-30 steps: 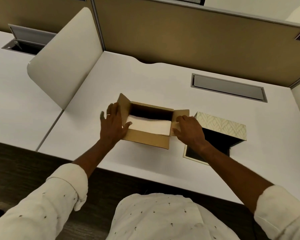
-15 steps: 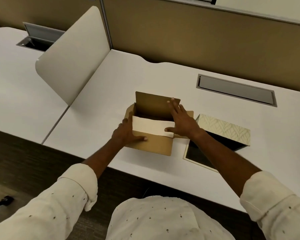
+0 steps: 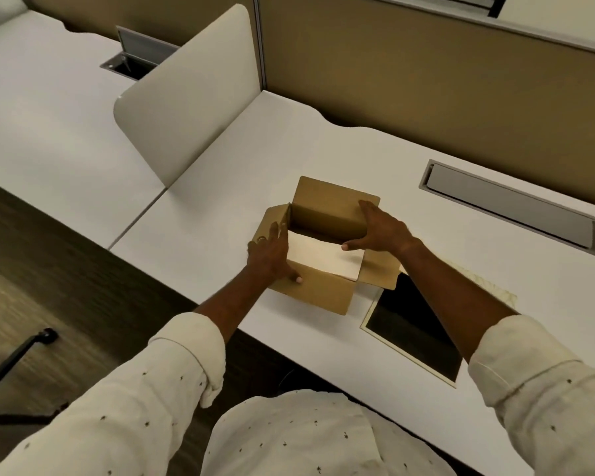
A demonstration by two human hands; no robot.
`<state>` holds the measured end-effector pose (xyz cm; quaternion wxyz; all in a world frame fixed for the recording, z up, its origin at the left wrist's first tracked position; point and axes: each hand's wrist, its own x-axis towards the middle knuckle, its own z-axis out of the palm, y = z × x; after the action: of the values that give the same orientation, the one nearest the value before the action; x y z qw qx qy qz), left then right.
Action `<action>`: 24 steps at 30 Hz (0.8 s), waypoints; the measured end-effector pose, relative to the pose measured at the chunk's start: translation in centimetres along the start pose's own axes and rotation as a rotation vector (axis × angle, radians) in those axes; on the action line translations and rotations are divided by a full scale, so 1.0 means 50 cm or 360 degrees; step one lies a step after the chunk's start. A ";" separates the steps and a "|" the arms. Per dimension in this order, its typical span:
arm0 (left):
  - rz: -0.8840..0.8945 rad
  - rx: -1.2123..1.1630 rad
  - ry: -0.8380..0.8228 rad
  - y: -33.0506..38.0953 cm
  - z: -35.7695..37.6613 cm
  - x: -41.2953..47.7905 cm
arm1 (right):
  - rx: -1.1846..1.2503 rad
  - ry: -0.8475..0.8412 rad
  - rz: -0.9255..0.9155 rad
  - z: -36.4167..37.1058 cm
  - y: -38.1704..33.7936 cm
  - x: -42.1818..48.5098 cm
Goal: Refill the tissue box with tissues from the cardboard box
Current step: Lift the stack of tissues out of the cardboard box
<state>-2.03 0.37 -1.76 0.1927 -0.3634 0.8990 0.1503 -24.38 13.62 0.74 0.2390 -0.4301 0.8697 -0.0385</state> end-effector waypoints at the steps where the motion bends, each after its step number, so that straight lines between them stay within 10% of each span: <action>1: -0.0019 0.0014 -0.0013 -0.002 -0.002 0.003 | -0.0013 -0.0025 -0.0005 -0.003 0.001 0.006; 24: -0.0022 -0.0326 0.0211 -0.074 0.001 0.033 | 0.0138 -0.0126 -0.0130 0.056 -0.017 0.034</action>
<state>-0.46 -3.13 -3.05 0.0958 -0.3966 0.8871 0.2157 -23.38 12.19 -2.13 0.2899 -0.4556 0.8388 -0.0690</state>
